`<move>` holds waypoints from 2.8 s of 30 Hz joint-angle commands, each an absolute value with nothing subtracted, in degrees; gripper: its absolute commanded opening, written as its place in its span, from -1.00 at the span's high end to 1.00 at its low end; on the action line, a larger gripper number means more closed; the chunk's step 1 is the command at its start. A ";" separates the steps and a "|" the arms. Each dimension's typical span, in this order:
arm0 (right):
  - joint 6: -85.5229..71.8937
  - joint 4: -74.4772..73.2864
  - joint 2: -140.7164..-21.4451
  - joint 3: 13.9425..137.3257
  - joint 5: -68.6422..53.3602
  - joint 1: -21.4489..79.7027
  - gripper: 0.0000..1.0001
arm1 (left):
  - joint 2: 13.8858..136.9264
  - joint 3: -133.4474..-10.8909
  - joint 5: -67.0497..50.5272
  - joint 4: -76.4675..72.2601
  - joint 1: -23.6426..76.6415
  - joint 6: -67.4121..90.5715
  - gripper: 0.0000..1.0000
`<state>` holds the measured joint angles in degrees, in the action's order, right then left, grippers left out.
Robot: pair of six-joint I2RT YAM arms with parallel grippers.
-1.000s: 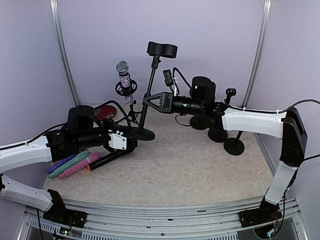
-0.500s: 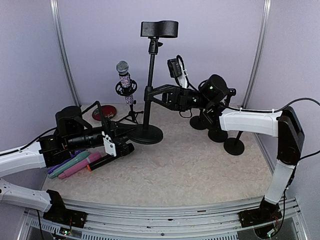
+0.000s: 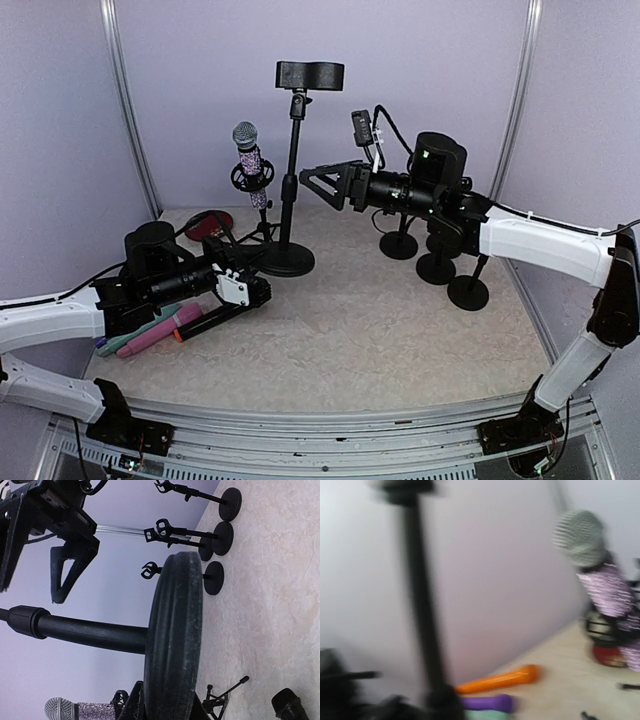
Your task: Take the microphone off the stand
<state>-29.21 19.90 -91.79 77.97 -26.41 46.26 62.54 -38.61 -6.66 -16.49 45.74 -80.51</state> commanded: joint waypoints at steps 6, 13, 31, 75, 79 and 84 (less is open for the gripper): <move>-19.70 6.94 -95.10 85.20 -1.96 55.25 -0.47 | 63.48 -39.62 -4.41 -26.16 45.79 -84.55 1.00; -20.75 8.41 -97.34 87.34 2.02 57.45 -0.02 | 63.58 -39.39 -4.16 -25.88 45.79 -85.16 1.00; -17.25 19.72 -94.06 86.56 -25.11 56.73 1.00 | 63.05 -42.09 -5.40 -22.91 45.70 -77.56 1.00; -19.91 12.00 -86.60 77.43 -7.85 53.06 -0.73 | 63.12 -41.99 -6.03 -26.89 45.98 -77.90 1.00; -17.66 12.11 -88.87 79.96 -6.60 55.11 -0.65 | 63.24 -41.63 -6.41 -27.15 45.97 -78.97 1.00; -17.59 14.23 -92.64 81.67 -4.97 56.03 -0.49 | 63.16 -41.08 -6.86 -27.33 45.97 -80.28 1.00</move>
